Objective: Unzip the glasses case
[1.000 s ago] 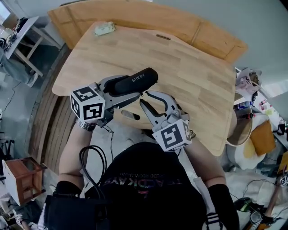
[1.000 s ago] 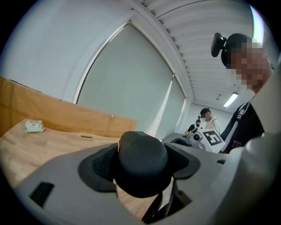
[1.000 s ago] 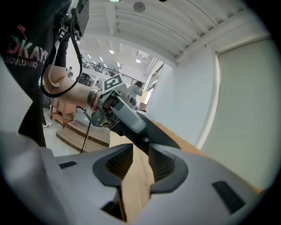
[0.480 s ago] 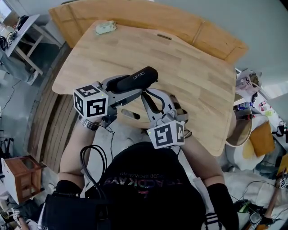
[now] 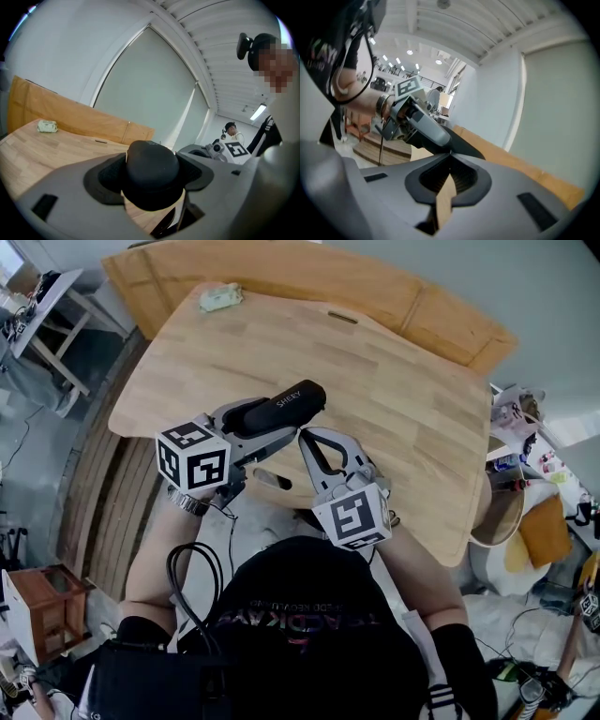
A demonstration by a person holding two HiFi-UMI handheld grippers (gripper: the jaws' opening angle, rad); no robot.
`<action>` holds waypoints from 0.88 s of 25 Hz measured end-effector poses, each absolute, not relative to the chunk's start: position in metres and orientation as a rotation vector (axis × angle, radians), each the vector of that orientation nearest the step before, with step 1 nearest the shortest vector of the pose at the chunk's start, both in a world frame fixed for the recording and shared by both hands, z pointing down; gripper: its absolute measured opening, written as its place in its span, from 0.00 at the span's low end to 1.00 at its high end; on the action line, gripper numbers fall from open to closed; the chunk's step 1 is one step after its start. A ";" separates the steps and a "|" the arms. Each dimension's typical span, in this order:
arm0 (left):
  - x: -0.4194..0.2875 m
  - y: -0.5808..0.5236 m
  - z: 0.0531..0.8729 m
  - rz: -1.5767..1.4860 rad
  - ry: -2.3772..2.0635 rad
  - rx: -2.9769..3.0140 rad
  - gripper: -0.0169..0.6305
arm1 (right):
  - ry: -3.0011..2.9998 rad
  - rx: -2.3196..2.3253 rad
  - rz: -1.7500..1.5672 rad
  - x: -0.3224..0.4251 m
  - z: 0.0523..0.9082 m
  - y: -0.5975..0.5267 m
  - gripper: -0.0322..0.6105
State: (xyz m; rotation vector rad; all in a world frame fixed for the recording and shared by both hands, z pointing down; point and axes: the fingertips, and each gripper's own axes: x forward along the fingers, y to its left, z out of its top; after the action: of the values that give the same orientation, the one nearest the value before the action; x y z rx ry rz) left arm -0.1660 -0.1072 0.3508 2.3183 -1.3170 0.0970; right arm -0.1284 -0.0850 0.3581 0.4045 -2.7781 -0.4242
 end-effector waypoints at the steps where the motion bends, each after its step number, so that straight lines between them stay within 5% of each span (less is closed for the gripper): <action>1: -0.166 -0.107 0.351 0.101 -1.320 2.320 0.55 | -2.809 0.388 -0.316 -0.128 0.359 -0.086 0.08; 22: -0.157 -0.088 0.340 0.247 -1.256 2.663 0.55 | -2.796 0.310 -0.154 -0.109 0.360 -0.096 0.08</action>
State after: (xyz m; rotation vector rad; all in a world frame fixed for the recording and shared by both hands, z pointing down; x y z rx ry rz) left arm -0.1566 -0.0881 0.3400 2.6632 -1.2565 0.2473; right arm -0.1087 -0.0959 0.3600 0.3105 -2.7965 -0.1541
